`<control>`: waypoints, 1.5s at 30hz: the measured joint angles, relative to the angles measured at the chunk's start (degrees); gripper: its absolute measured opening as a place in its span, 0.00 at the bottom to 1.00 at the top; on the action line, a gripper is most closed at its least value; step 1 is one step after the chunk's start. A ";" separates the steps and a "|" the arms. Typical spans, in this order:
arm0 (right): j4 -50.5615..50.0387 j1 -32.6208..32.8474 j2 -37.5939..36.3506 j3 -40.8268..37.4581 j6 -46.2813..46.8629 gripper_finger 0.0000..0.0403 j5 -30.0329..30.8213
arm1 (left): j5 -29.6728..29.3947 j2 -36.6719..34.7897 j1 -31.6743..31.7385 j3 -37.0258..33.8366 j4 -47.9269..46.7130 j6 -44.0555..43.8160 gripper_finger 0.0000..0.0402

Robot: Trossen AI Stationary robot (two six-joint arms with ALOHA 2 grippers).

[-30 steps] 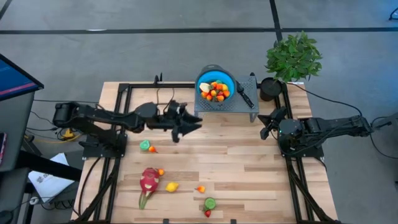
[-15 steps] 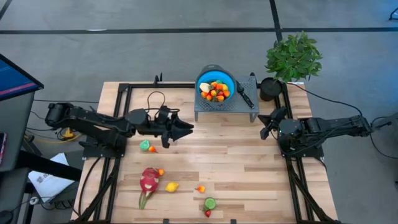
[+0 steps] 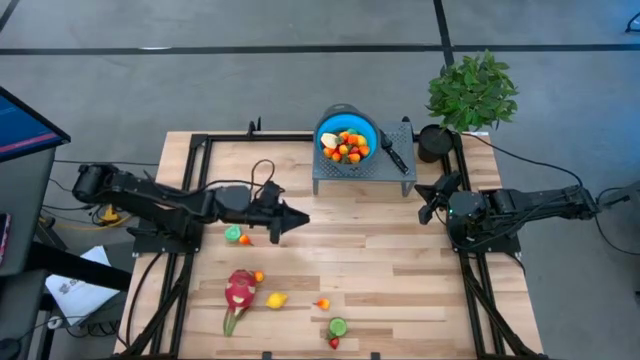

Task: Pick & Place Fruit
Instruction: Put the green pear into the strainer bowl

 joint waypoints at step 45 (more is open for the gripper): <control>-0.17 -0.09 -0.01 0.00 -0.12 0.00 0.20 | -6.23 7.67 -2.18 6.03 -65.29 -34.14 0.00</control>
